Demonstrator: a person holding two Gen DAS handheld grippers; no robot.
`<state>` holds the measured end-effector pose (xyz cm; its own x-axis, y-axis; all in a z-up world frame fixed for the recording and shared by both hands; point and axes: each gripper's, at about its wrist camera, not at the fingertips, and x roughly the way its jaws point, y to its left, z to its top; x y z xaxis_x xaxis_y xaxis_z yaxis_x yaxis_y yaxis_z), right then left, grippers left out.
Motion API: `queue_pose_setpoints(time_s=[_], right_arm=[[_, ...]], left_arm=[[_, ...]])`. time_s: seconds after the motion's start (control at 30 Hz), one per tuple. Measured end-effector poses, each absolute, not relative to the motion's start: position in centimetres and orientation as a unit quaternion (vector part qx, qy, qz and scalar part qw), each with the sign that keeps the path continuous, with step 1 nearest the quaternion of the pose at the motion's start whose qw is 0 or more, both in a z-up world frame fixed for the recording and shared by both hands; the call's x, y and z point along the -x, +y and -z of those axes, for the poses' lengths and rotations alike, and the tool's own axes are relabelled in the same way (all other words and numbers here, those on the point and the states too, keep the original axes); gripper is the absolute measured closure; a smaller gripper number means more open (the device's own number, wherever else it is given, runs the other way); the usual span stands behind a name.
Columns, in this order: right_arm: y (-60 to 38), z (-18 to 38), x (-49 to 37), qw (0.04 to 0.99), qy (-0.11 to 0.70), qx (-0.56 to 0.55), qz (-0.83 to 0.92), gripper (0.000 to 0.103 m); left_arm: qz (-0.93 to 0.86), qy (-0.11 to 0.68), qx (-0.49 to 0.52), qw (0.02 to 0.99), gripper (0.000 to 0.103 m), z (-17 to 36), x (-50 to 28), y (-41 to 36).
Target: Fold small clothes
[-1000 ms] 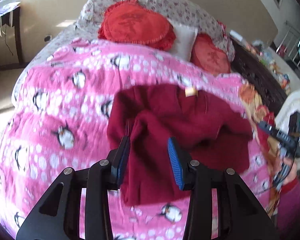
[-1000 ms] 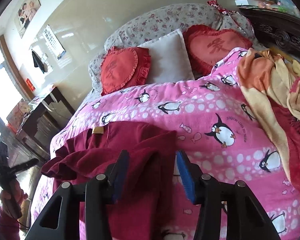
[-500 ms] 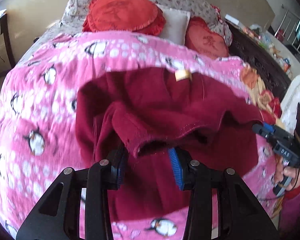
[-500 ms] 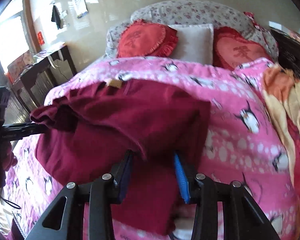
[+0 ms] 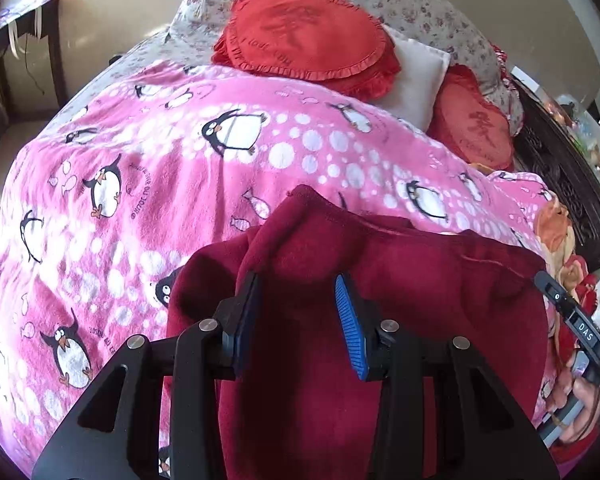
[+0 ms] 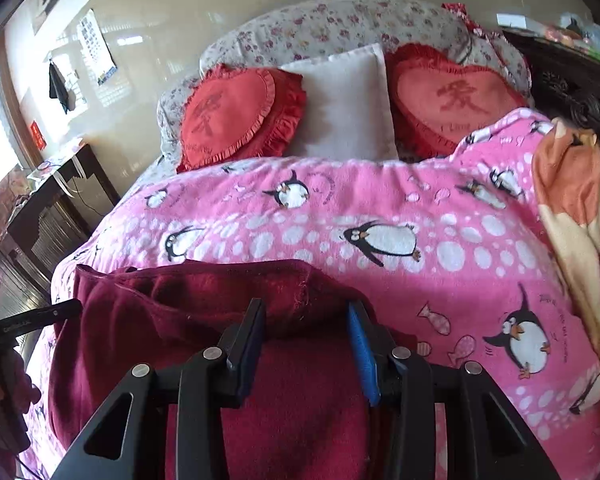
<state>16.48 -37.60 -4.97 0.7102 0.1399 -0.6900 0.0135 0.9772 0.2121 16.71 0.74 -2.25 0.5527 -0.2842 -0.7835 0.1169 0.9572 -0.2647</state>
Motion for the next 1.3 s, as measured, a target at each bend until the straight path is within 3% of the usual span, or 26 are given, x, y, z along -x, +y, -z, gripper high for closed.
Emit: queue_pose_setpoints(time_s=[0.27, 0.53, 0.67, 1.03, 1.3], right_arm=[[-36.4, 3.1, -13.2, 0.930, 0.351, -0.066, -0.089, 0.063], [-34.7, 5.6, -18.5, 0.931, 0.361, -0.015, -0.052, 0.064], [-35.0, 7.1, -21.5, 0.913, 0.406, -0.019, -0.031, 0.064], [-33.1, 3.2, -13.9, 0.924, 0.375, -0.009, -0.069, 0.063], [-31.1, 6.7, -14.1, 0.907, 0.418, 0.033, -0.051, 0.063]], left_arm=[[0.122, 0.435, 0.064, 0.890, 0.065, 1.6, -15.6, -0.6], [0.064, 0.466, 0.080, 0.879, 0.065, 4.5, -17.4, 2.0], [0.071, 0.472, 0.096, 0.873, 0.065, 4.7, -17.0, 2.4], [0.092, 0.455, 0.088, 0.881, 0.065, 2.8, -13.0, 2.2], [0.087, 0.473, 0.108, 0.870, 0.065, 3.6, -9.5, 4.1]])
